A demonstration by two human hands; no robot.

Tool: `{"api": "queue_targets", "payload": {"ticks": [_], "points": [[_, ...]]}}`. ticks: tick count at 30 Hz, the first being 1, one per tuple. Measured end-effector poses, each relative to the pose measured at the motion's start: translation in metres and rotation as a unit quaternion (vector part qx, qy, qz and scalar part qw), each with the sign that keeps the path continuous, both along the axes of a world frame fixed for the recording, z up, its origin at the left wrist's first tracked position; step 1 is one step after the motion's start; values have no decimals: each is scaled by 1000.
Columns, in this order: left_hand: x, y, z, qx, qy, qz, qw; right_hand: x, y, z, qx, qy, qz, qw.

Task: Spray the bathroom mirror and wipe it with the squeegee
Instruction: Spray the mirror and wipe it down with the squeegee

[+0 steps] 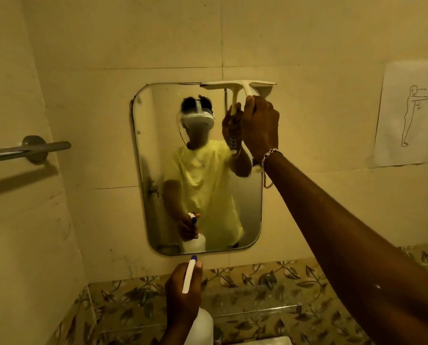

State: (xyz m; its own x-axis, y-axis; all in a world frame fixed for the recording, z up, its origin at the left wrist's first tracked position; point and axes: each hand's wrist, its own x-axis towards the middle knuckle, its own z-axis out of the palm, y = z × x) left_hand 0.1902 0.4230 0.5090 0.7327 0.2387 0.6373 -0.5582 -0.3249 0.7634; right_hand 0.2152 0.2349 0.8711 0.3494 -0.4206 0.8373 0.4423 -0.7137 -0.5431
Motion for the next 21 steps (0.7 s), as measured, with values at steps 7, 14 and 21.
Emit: {"api": "queue_targets", "payload": {"ticks": [7,14,21], "points": [[8,4,11,-16,-22,11,1000,-1,8,-14,4,-16,-24,1000],[5,9,15,-13,-46,-5,999,-14,13,-151,39,-2,46,998],[-2,8,19,-16,-51,-20,998,-34,15,-321,47,106,14,993]]}}
